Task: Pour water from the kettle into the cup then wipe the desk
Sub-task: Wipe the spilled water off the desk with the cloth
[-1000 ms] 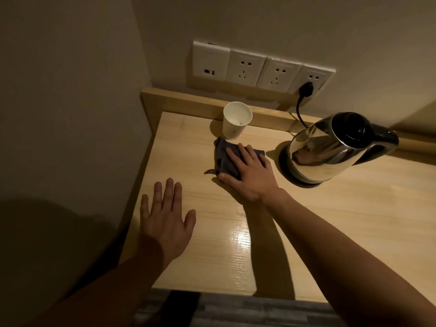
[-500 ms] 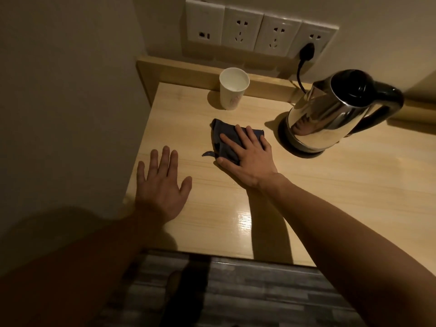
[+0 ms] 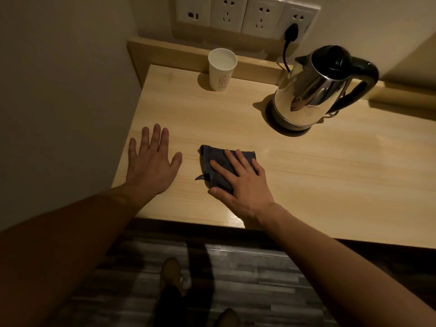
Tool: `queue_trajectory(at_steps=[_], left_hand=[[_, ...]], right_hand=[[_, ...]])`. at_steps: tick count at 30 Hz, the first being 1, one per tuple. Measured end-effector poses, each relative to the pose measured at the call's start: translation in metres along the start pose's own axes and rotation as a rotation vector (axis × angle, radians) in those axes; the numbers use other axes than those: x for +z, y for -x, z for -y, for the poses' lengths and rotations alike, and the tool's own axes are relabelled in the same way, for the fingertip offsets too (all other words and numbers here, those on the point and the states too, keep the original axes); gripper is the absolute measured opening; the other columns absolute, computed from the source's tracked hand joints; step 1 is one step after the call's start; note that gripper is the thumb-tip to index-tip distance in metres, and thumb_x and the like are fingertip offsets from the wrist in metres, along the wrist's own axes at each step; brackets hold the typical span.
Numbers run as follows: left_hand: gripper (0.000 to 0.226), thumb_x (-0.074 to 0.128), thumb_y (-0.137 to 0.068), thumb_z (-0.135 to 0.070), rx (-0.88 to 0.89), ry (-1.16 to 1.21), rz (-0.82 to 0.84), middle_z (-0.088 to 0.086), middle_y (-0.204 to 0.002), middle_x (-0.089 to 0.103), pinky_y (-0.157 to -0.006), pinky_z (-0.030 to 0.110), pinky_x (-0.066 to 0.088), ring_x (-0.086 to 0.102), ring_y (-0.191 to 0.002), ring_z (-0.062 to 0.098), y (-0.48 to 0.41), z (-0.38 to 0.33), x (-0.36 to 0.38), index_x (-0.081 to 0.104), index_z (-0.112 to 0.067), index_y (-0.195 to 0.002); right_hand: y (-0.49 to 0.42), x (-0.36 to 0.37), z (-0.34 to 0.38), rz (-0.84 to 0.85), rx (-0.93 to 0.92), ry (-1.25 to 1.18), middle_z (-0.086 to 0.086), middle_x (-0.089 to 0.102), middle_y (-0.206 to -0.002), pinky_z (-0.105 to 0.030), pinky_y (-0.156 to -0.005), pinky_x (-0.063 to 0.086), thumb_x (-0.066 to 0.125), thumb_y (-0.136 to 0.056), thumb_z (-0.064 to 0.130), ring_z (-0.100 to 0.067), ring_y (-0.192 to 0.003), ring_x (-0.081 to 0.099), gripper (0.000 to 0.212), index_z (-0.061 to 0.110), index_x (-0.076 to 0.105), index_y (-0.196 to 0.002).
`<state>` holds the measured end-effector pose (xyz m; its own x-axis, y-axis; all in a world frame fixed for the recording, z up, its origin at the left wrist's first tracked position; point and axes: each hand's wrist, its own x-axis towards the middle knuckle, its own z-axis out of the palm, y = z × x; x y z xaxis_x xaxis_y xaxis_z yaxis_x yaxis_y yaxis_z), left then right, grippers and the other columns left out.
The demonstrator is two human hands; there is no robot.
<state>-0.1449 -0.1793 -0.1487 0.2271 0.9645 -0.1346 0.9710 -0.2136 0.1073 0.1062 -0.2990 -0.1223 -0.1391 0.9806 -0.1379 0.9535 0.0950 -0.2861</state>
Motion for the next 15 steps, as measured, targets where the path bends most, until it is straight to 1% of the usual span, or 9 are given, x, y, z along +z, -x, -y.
queue_trajectory(at_steps=[3,6,8,9,12,15], left_hand=[[0.083,0.004,-0.099,-0.068,0.0,-0.006,0.02,0.003,-0.177,-0.006,-0.128,0.056,-0.005,-0.009,-0.162,0.027,0.001,-0.001,-0.001,-0.004,-0.021,-0.167],[0.08,0.007,-0.101,-0.066,-0.006,0.008,0.091,0.002,-0.176,-0.015,-0.128,0.055,-0.009,-0.016,-0.161,0.027,-0.001,-0.002,-0.006,-0.011,-0.022,-0.166],[0.079,0.008,-0.102,-0.065,-0.003,0.032,0.15,0.002,-0.174,-0.021,-0.128,0.055,-0.012,-0.021,-0.16,0.026,-0.001,-0.004,-0.013,-0.014,-0.023,-0.166],[0.078,0.008,-0.101,-0.064,0.018,0.042,0.149,0.001,-0.174,-0.022,-0.127,0.055,-0.013,-0.022,-0.16,0.025,0.001,-0.007,-0.015,-0.013,-0.025,-0.166],[0.078,0.005,-0.097,-0.066,0.128,0.092,0.112,-0.003,-0.175,-0.019,-0.126,0.052,-0.013,-0.02,-0.16,0.021,0.016,-0.031,-0.019,-0.009,-0.032,-0.166],[0.079,-0.001,-0.095,-0.069,0.17,0.137,0.161,-0.005,-0.174,-0.022,-0.126,0.053,-0.014,-0.022,-0.159,0.02,0.028,-0.063,-0.014,-0.014,-0.034,-0.164]], right_hand=[[0.024,0.008,0.007,-0.017,-0.014,0.022,0.004,0.008,-0.176,-0.048,-0.127,0.005,0.028,-0.099,0.077,-0.018,-0.162,-0.005,0.067,0.051,0.021,-0.161],[0.048,0.015,0.014,-0.046,-0.035,0.001,0.004,0.019,-0.173,-0.044,-0.124,0.01,0.037,-0.101,0.068,-0.019,-0.162,0.007,0.063,0.046,0.031,-0.159],[0.063,0.02,0.016,-0.066,-0.057,-0.031,0.005,0.025,-0.172,-0.042,-0.121,0.013,0.045,-0.102,0.059,-0.018,-0.16,0.015,0.059,0.043,0.035,-0.158],[0.071,0.021,0.017,-0.077,-0.071,-0.052,0.005,0.028,-0.17,-0.041,-0.119,0.015,0.05,-0.101,0.052,-0.017,-0.159,0.019,0.059,0.041,0.039,-0.157],[0.095,0.019,0.02,-0.089,-0.068,-0.186,0.011,0.036,-0.165,-0.037,-0.118,0.019,0.063,-0.098,0.04,-0.011,-0.157,0.026,0.056,0.038,0.05,-0.152],[0.118,0.008,0.031,-0.043,0.054,-0.474,0.024,0.048,-0.154,-0.038,-0.12,0.024,0.067,-0.097,0.04,0.002,-0.151,0.033,0.048,0.044,0.056,-0.144]])
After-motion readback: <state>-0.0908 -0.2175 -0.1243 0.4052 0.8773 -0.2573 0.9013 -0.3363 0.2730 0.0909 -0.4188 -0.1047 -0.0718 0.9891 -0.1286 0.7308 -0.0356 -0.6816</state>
